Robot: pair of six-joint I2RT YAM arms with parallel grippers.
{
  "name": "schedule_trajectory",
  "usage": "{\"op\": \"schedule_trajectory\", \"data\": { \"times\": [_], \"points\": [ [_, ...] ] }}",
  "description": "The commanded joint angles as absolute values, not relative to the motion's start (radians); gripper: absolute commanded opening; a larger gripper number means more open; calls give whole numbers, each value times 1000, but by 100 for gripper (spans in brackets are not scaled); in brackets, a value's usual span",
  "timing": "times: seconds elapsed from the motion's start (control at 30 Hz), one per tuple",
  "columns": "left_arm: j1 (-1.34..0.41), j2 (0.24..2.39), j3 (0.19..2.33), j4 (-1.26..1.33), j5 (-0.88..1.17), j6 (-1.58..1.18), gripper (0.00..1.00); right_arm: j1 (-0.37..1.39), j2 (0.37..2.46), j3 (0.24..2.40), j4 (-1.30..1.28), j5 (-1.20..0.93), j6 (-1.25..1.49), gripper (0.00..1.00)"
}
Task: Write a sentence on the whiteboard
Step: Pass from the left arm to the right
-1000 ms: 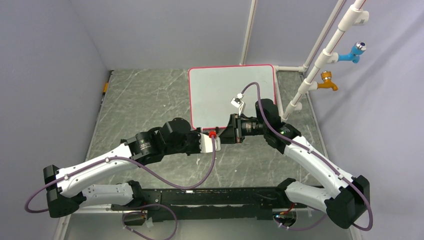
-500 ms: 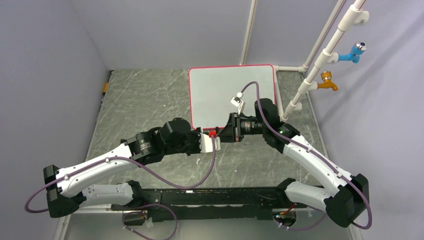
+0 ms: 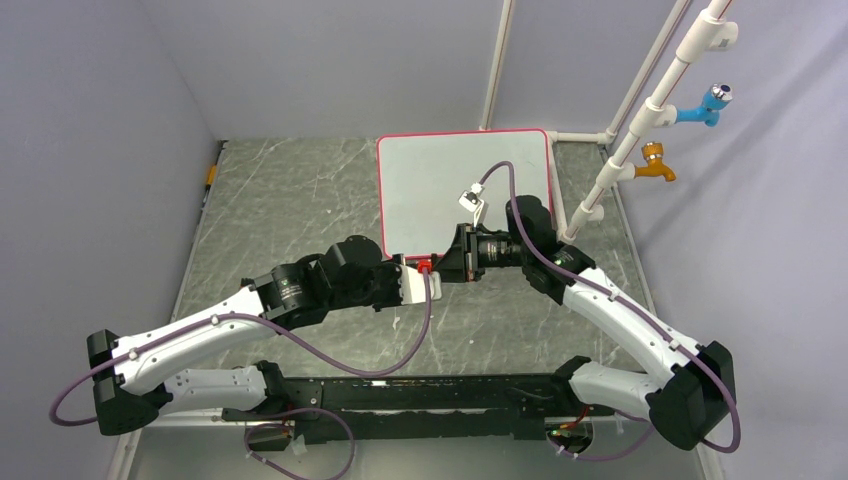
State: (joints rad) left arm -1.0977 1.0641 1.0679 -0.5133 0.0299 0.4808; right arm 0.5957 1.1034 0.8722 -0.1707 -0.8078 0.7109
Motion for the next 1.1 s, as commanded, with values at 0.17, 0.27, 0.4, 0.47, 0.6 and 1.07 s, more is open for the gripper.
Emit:
{"op": "schedule_trajectory", "data": {
  "times": [0.17,0.27,0.4,0.47,0.6,1.07],
  "points": [
    [-1103,1080,1111,-478,3,454,0,608,1107,893,-118,-790,722,20],
    [-1103,1084,1113,-478,3,451,0,610,1106,892,-118,-785,722,18],
    [-1104,1087,1113,-474,-26,447,0,613,1108,888,-118,-782,723,14],
    [-1103,1088,1114,-474,-32,446,0,614,1108,888,-119,-779,723,14],
    [-1103,1093,1114,-473,-42,446,0,617,1115,889,-120,-782,720,18],
    [-1103,1103,1107,-472,-55,456,0,629,1140,896,-116,-797,713,22]
  ]
}}
